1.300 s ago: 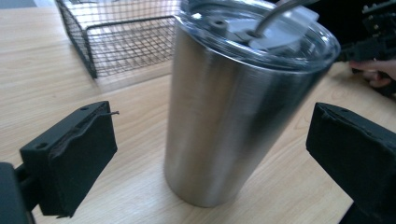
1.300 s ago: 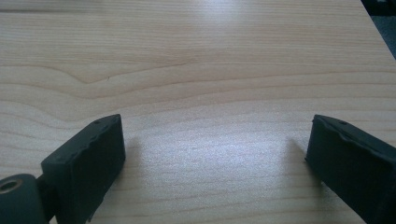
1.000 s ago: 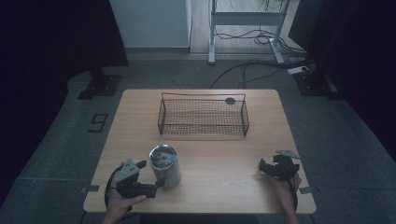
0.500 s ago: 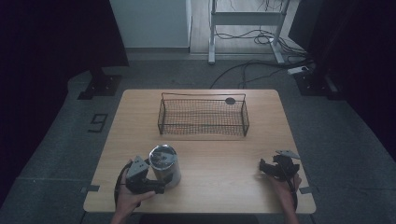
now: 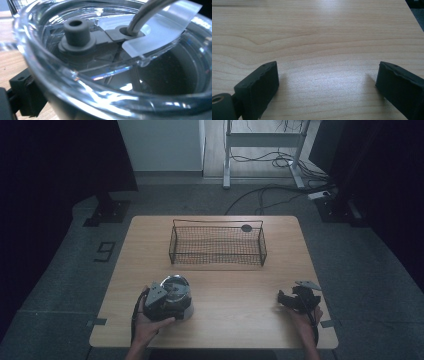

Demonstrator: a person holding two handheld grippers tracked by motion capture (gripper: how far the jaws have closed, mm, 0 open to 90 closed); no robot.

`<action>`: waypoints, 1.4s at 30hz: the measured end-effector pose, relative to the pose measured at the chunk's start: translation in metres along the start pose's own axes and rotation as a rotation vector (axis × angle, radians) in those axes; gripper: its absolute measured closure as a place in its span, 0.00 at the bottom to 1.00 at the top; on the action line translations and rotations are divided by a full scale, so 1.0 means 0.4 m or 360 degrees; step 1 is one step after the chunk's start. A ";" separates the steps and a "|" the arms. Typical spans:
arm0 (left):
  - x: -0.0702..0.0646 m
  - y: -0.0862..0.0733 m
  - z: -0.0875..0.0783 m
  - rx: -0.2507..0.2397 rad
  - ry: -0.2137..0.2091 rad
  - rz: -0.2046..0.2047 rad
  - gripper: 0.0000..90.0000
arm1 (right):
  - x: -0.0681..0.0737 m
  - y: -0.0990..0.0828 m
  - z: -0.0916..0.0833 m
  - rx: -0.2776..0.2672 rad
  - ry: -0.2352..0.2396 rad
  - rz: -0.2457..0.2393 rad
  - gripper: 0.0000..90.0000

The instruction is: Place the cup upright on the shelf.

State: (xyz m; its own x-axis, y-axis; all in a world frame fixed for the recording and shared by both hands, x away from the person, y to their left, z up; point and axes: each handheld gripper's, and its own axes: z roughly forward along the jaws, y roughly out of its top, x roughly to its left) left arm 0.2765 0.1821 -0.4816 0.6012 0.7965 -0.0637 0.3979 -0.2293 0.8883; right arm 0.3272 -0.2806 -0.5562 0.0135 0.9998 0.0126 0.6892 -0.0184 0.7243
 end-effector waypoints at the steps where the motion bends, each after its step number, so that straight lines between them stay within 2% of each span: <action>1: -0.001 0.000 0.000 -0.0001 0.0003 0.0007 0.02 | 0.000 0.000 0.000 0.0000 0.0000 0.0000 0.05; 14: -0.002 0.002 -0.003 -0.0004 0.0019 0.0030 0.04 | 0.000 0.000 0.000 0.0000 -0.0001 0.0001 0.05; 19: 0.005 0.006 -0.009 -0.0009 0.0065 -0.0006 0.04 | 0.000 0.000 0.000 0.0000 -0.0003 0.0001 0.05; 23: 0.014 0.009 -0.023 -0.0062 0.0096 -0.0063 0.04 | 0.000 0.000 0.000 0.0000 -0.0003 0.0000 0.05; 29: 0.019 0.025 -0.027 -0.0074 0.0125 -0.0094 0.04 | 0.001 0.001 0.000 0.0000 -0.0006 -0.0002 0.05; 36: 0.021 0.067 -0.025 -0.0097 0.0106 -0.0115 0.04 | 0.001 0.001 0.001 -0.0005 0.0003 -0.0005 0.06; 39: 0.026 0.099 -0.025 -0.0124 0.0077 -0.0117 0.04 | 0.002 0.001 0.001 -0.0003 -0.0002 -0.0005 0.06; 42: 0.029 0.123 -0.021 -0.0133 0.0083 -0.0134 0.04 | 0.003 0.003 0.002 -0.0002 -0.0004 0.0000 0.06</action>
State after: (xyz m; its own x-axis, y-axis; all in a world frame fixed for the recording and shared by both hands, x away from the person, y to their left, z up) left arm 0.2971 0.1846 -0.4349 0.5304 0.8395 -0.1178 0.3850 -0.1147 0.9158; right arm 0.3288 -0.2793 -0.5559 0.0155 0.9998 0.0107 0.6883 -0.0184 0.7251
